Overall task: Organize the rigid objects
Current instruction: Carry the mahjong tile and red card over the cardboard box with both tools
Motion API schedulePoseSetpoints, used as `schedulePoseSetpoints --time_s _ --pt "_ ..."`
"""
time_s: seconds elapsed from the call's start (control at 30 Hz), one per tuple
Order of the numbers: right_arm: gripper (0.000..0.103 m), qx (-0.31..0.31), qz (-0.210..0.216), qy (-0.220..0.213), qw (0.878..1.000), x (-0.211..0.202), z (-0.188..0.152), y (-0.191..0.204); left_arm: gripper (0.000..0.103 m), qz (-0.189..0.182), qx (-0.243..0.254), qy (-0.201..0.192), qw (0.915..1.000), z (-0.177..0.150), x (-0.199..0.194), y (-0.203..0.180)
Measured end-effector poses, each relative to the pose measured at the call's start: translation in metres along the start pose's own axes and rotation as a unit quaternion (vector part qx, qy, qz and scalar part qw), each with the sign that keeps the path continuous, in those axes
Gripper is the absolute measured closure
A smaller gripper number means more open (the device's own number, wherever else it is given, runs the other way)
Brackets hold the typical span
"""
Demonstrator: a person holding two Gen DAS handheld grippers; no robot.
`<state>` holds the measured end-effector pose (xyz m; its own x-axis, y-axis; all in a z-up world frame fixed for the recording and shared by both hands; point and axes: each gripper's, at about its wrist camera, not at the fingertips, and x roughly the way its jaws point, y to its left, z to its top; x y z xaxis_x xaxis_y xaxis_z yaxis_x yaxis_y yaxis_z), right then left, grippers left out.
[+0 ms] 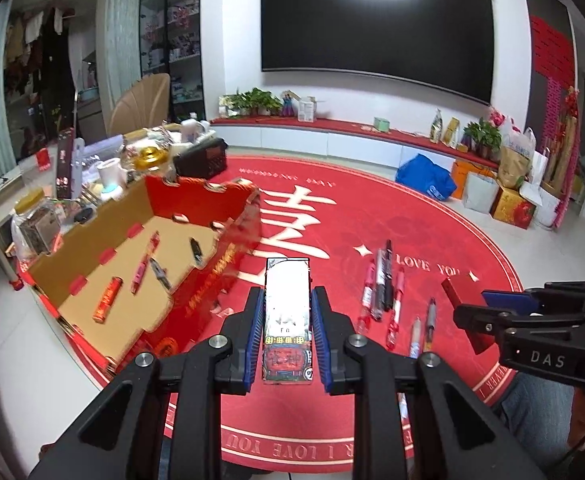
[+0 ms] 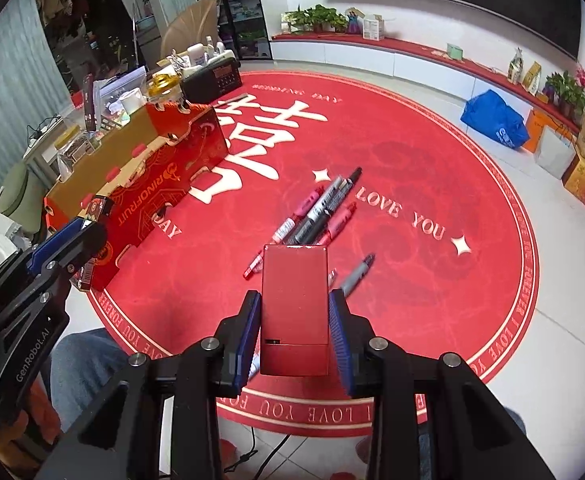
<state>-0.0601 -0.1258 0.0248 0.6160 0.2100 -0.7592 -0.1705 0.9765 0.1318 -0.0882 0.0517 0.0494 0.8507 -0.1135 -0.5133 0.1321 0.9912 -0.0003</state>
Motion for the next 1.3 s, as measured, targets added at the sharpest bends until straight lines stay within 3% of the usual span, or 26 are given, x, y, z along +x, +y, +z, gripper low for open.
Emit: schedulePoseSetpoints --time_s 0.3,0.73,0.93,1.3 --pt "0.068 -0.039 0.031 -0.032 0.998 -0.004 0.041 0.035 0.077 0.047 -0.038 -0.021 0.9980 0.020 -0.011 0.051" --pt "0.067 -0.119 0.119 -0.040 0.985 0.015 0.093 0.136 0.077 0.146 -0.090 -0.020 0.9850 0.033 0.000 0.138" --pt "0.067 -0.125 0.160 -0.015 0.979 0.041 0.116 0.170 0.077 0.161 -0.097 -0.006 0.9822 0.039 0.021 0.155" --pt "0.067 -0.127 0.149 0.023 0.980 0.100 0.147 0.202 0.077 0.182 -0.103 0.054 0.9765 0.048 0.085 0.174"
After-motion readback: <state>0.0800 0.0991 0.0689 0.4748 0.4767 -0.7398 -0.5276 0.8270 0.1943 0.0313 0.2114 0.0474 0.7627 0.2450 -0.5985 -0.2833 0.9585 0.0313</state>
